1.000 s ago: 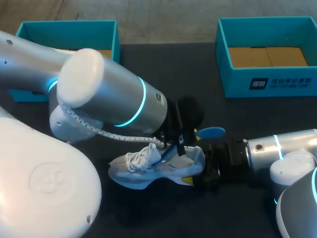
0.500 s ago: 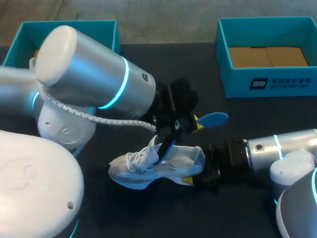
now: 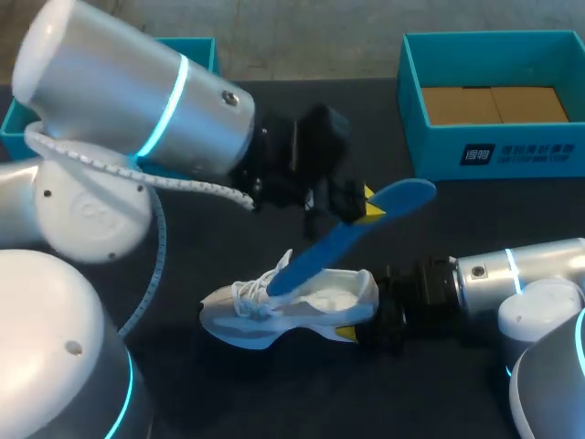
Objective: Take the shoe out of the shoebox, open the shoe tongue, remove and reinsert the insole, then place the shoe into the shoebox
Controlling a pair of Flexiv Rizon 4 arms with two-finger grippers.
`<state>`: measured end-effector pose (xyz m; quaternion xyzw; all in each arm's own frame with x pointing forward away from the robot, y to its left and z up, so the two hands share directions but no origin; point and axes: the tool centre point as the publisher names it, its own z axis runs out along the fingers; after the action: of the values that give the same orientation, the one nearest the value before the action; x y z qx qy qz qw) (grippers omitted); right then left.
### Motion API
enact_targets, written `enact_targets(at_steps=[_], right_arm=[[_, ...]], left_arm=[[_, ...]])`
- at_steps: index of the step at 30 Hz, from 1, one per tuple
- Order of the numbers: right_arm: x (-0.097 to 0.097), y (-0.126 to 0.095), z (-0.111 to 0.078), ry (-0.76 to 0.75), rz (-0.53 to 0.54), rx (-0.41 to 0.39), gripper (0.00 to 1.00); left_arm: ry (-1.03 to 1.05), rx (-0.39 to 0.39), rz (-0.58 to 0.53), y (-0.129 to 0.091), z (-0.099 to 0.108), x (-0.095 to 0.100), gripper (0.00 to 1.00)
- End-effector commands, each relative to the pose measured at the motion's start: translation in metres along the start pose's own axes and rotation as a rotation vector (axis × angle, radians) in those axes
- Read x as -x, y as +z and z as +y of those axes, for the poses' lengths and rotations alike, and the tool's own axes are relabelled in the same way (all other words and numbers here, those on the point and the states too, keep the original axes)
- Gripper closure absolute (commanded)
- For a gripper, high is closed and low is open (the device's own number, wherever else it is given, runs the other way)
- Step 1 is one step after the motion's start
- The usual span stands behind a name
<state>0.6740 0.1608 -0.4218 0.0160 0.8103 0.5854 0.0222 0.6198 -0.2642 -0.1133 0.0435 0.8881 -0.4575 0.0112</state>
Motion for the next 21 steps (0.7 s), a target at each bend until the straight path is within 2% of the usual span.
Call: enact_targets(at_steps=[1, 5, 7, 21], right_arm=[[-0.001, 0.001, 0.001, 0.000, -0.002, -0.003, 1.00], [-0.001, 0.001, 0.001, 0.000, -0.002, -0.003, 1.00], [-0.001, 0.001, 0.001, 0.000, -0.002, -0.003, 1.00], [-0.001, 0.001, 0.001, 0.000, -0.002, -0.003, 1.00]], left_arm=[[0.027, -0.055, 0.066, -0.056, -0.001, -0.009, 1.00], [0.040, -0.076, 0.104, -0.068, -0.011, -0.014, 1.00], [-0.023, -0.051, 0.113, -0.074, -0.015, -0.014, 1.00], [-0.023, -0.051, 0.113, -0.074, -0.015, -0.014, 1.00]])
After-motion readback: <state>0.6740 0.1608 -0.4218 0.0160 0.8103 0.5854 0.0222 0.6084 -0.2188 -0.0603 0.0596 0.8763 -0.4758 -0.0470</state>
